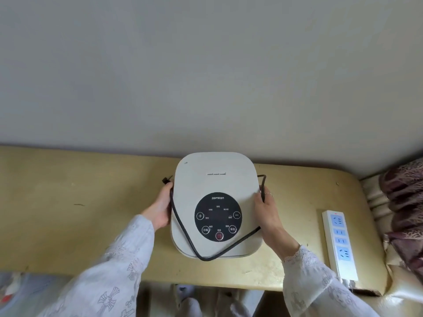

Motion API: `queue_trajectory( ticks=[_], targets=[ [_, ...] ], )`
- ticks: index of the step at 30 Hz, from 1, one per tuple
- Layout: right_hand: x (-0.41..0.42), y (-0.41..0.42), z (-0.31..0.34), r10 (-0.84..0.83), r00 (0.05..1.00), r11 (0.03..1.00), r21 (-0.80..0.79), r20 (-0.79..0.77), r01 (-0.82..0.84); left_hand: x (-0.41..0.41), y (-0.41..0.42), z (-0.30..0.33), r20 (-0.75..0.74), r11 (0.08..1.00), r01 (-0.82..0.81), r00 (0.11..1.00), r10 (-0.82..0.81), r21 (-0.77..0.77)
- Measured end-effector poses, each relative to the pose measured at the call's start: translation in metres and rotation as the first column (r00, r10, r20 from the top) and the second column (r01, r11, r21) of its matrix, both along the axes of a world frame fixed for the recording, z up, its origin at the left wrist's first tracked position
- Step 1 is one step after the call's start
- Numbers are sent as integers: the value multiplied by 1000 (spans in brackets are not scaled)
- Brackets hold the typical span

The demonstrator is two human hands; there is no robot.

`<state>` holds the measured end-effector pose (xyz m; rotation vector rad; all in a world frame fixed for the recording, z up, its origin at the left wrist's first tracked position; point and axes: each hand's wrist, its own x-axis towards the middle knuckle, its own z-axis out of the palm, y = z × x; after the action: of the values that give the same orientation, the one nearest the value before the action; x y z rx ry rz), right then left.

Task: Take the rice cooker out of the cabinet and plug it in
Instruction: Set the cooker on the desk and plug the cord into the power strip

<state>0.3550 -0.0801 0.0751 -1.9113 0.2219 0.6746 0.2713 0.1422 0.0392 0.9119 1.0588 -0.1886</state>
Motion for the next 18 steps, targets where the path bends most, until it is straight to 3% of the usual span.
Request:
queue_trajectory(
  ticks=[5, 9, 14, 18],
  targets=[
    [7, -4, 10, -54, 996, 993, 101, -76, 62, -3, -4, 22, 88, 984, 174, 981, -176, 21],
    [3, -4, 19, -84, 992, 987, 131, -95, 96, -12, -14, 28, -22, 927, 306, 951, -309, 218],
    [-10, 8, 35, 2, 1000, 993, 120, -26, 1, -27, 0, 25, 126, 928, 194, 962, -244, 318],
    [-25, 30, 50, 140, 985, 987, 65, 98, -147, -48, 15, 19, 158, 823, 118, 957, -244, 556]
  ],
)
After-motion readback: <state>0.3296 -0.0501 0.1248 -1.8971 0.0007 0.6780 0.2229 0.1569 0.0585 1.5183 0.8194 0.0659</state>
